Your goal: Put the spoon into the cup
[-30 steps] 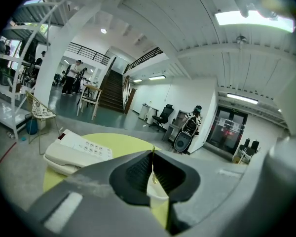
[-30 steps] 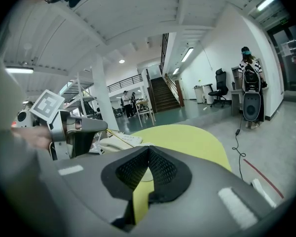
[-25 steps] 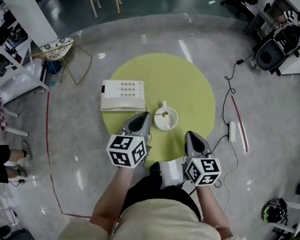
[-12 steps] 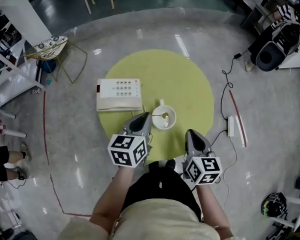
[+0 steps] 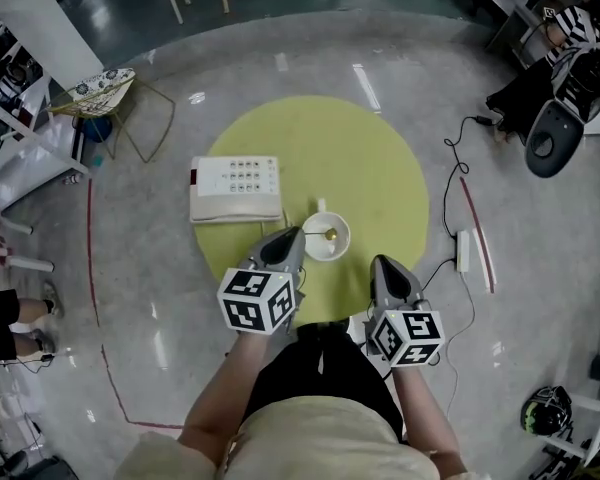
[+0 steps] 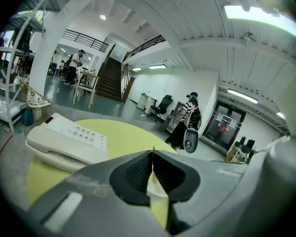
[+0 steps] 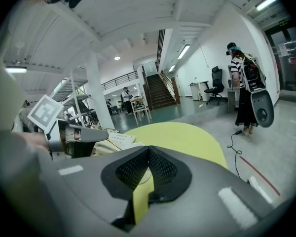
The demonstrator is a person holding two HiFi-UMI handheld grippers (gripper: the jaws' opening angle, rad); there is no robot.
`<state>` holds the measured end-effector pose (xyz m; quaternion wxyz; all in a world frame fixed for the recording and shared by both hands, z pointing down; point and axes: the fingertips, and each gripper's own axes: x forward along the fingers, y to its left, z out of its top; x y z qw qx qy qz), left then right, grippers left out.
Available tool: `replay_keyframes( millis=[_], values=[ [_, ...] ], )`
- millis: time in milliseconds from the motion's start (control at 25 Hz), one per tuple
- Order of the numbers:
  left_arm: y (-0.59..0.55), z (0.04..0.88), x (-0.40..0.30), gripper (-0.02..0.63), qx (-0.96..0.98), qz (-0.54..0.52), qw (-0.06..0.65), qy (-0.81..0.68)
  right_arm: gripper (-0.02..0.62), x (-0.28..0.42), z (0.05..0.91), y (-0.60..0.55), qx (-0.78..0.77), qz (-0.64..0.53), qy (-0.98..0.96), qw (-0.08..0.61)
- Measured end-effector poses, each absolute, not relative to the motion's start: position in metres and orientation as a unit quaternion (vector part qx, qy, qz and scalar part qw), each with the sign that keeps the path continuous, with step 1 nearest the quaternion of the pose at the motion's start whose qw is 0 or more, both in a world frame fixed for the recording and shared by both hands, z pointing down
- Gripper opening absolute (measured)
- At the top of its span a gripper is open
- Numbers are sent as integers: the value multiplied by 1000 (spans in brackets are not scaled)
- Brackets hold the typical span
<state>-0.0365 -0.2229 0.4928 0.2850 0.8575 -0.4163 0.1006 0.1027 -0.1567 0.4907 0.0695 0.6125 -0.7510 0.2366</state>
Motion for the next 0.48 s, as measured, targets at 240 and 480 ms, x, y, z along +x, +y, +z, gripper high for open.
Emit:
replay_keyframes(
  millis=[240,480],
  values=[
    [-221,499,-30,6,851,110,292,-421,0,107,493,-163,602,241,-758,71],
    [-222,506,-31,6,843,117,299,-431,-1,106,498,-168,589,245,-766,77]
  ],
)
